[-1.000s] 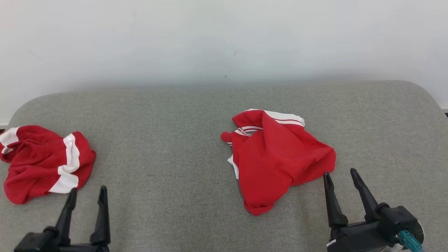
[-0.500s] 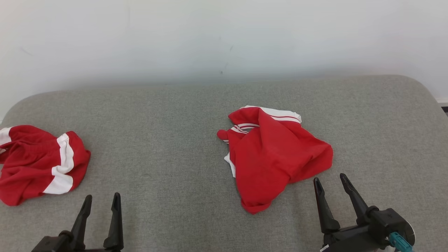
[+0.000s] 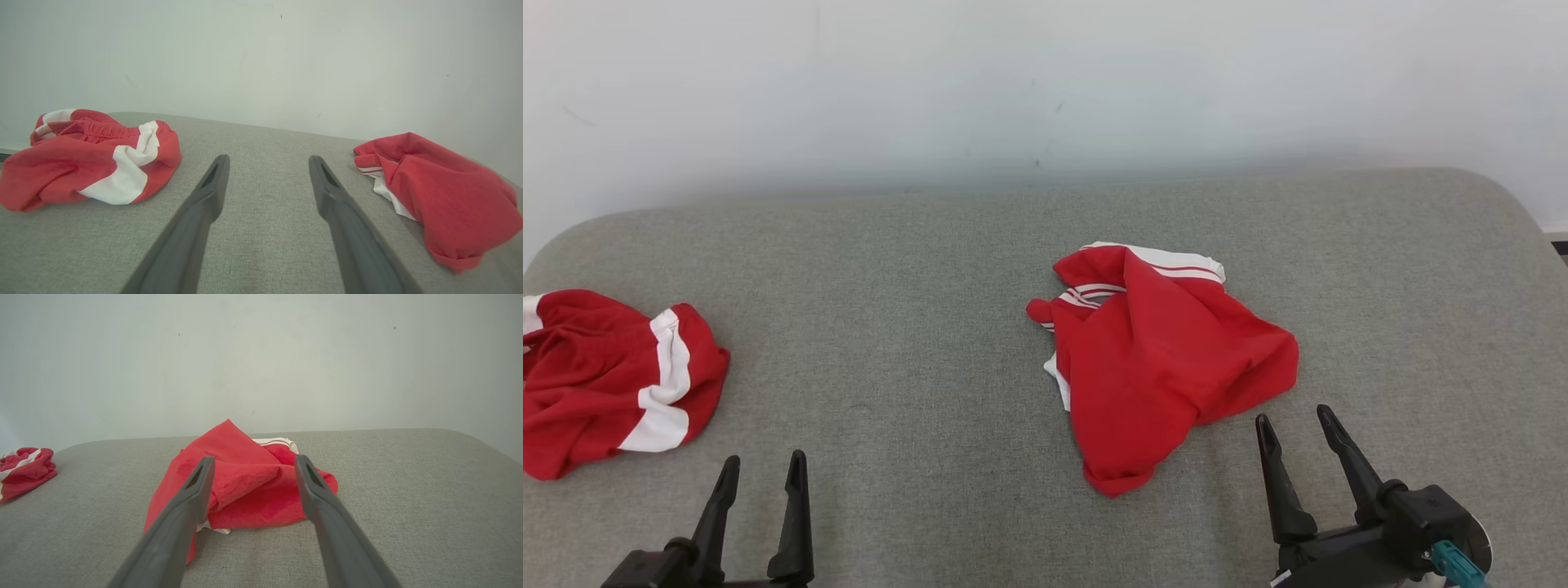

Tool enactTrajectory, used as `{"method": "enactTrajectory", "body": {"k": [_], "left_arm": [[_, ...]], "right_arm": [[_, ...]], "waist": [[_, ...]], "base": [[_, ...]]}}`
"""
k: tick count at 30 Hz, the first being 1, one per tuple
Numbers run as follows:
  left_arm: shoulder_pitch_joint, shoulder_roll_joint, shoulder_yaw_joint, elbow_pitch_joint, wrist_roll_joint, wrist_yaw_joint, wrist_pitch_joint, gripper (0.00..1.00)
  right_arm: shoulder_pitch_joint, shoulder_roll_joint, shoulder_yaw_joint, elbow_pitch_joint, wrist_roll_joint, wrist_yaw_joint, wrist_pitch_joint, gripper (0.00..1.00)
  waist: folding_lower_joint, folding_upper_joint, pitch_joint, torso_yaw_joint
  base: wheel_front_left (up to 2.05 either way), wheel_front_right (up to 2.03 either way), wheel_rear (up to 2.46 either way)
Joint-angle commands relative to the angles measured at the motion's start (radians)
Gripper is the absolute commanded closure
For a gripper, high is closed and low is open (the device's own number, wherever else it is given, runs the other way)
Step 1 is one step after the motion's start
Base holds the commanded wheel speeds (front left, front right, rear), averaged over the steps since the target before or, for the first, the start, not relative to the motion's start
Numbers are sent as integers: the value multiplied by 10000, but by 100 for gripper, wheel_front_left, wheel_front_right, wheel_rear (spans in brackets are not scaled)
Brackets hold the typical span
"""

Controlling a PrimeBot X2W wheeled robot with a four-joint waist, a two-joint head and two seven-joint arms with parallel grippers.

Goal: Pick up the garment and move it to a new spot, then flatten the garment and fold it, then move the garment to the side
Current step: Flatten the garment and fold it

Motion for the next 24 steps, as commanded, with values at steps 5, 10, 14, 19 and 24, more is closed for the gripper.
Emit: {"method": "enactTrajectory", "body": {"k": [5,10,14,19,24], "left_arm": [[-346,-8,-75,111,-86,19,-9,0],[-1126,535,-471,255,-102,17,-9,0],[-2289,1275,-907,461,-214,16,97,0],[-3972,2147,-1617,764,-755,17,612,0],[-5570,2875,-2415,1204,-1627,17,1335,0]], "right_arm": [[-124,15,-67,-23,39,-21,-9,0],[-306,-14,-104,-73,71,-21,-9,0],[-418,50,-217,-13,96,-21,-9,0],[-622,150,-237,-14,125,-21,-9,0],[-940,240,-286,-74,146,-21,-9,0]], "waist": [[0,0,198,-54],[0,0,523,-142],[0,0,719,-419],[0,0,1077,-918],[0,0,1566,-1551]], "base": [[0,0,0],[0,0,0],[0,0,0],[0,0,0],[0,0,0]]}}
